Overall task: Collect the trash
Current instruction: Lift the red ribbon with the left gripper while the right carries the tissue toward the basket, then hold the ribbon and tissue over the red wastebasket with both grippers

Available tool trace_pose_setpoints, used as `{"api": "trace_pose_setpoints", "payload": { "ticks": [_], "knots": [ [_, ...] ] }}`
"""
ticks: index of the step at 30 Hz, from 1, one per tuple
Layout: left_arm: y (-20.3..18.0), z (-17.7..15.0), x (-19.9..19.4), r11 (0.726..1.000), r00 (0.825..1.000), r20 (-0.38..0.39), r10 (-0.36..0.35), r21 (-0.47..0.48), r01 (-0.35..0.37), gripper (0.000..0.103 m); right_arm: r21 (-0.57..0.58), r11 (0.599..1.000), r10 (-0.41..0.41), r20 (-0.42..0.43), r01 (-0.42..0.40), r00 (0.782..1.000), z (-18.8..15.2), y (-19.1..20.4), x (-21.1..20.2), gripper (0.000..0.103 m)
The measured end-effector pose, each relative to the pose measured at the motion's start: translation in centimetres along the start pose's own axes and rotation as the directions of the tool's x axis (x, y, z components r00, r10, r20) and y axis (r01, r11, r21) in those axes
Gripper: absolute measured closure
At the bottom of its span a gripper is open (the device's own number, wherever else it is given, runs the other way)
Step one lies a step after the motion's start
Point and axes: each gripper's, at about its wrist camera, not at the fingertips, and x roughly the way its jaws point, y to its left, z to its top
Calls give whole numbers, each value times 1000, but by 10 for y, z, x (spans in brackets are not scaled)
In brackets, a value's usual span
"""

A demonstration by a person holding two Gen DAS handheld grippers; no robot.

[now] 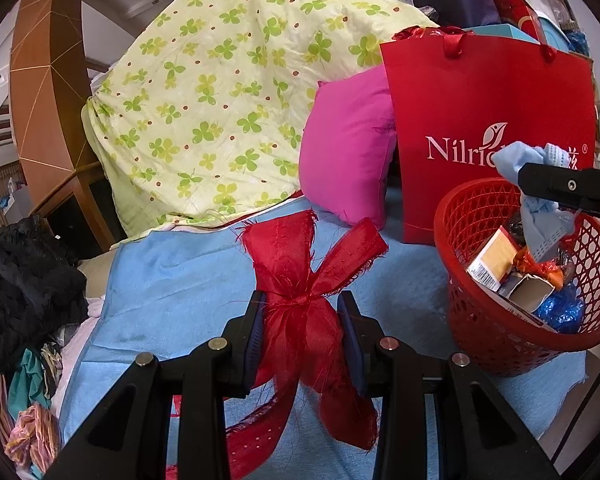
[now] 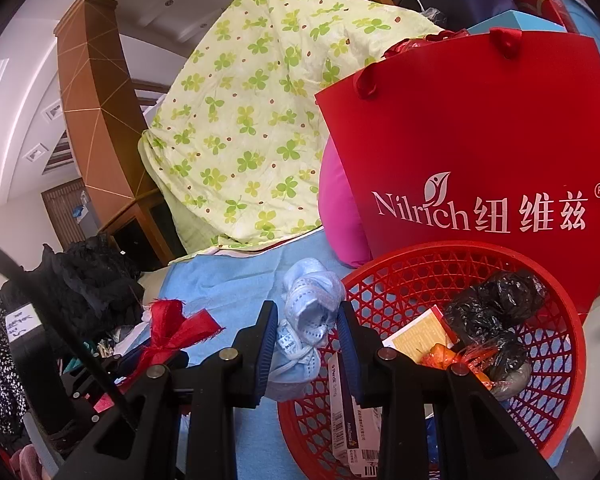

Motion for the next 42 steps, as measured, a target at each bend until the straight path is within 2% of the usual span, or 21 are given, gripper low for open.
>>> {"api": "trace_pose_setpoints", "payload": {
  "ticks": [14,42],
  "knots": [
    [-10,3,-12,1000,1000,-7,7,-15,-7,65,37,999,33,26,-34,999,6,-10,-11,70],
    [-57,27,-59,995,998,56,17,96,-22,65,121,992,18,84,-28,996,9,-50,-43,70]
  ]
}}
